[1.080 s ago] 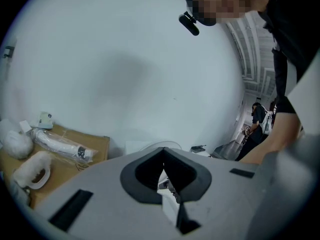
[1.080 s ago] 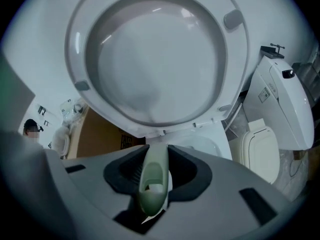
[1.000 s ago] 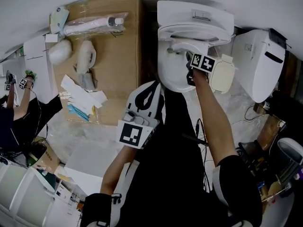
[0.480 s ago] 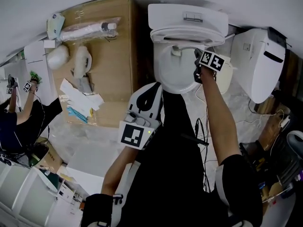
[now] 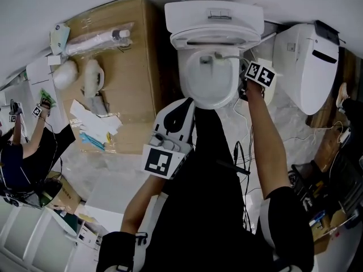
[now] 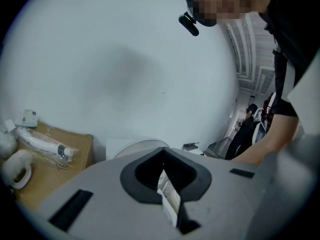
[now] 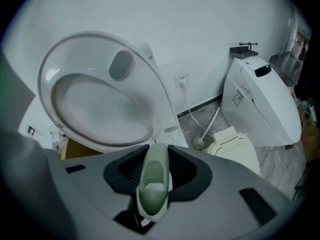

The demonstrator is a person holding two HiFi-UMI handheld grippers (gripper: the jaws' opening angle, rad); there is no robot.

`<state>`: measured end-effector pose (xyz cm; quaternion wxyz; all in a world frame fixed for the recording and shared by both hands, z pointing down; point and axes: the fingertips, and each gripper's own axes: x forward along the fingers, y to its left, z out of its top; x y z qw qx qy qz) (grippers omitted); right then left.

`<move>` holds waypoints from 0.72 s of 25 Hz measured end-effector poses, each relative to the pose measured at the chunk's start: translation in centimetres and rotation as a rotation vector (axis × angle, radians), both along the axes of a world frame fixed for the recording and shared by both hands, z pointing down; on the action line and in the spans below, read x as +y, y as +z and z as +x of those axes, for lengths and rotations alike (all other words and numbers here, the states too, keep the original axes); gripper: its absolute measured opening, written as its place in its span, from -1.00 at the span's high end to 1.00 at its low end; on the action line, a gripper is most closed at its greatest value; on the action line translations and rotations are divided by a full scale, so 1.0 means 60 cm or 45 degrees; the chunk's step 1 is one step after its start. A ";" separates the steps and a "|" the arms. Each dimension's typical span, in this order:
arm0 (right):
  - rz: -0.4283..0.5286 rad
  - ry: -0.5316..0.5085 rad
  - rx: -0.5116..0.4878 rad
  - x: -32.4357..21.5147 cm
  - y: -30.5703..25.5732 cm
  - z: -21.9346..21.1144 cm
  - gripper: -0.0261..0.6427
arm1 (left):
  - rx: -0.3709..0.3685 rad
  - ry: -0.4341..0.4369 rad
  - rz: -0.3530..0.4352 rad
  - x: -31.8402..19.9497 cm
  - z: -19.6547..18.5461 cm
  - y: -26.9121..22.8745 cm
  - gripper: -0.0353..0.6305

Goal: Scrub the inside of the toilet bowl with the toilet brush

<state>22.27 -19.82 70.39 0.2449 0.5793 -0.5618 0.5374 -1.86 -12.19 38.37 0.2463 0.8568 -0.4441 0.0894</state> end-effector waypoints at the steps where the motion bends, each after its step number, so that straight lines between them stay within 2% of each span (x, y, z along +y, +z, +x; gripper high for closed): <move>1: 0.003 0.008 0.008 0.006 -0.001 0.006 0.55 | 0.001 0.007 -0.005 0.005 0.000 0.003 0.87; 5: 0.008 0.025 0.046 0.044 -0.004 0.028 0.55 | 0.019 0.039 0.020 0.016 0.005 -0.002 0.87; 9: 0.006 0.025 0.063 0.081 -0.002 0.038 0.55 | 0.037 0.054 -0.005 0.035 0.006 0.002 0.87; 18: -0.024 -0.139 0.122 0.159 0.052 0.000 0.55 | 0.022 0.078 -0.037 0.073 -0.014 0.025 0.87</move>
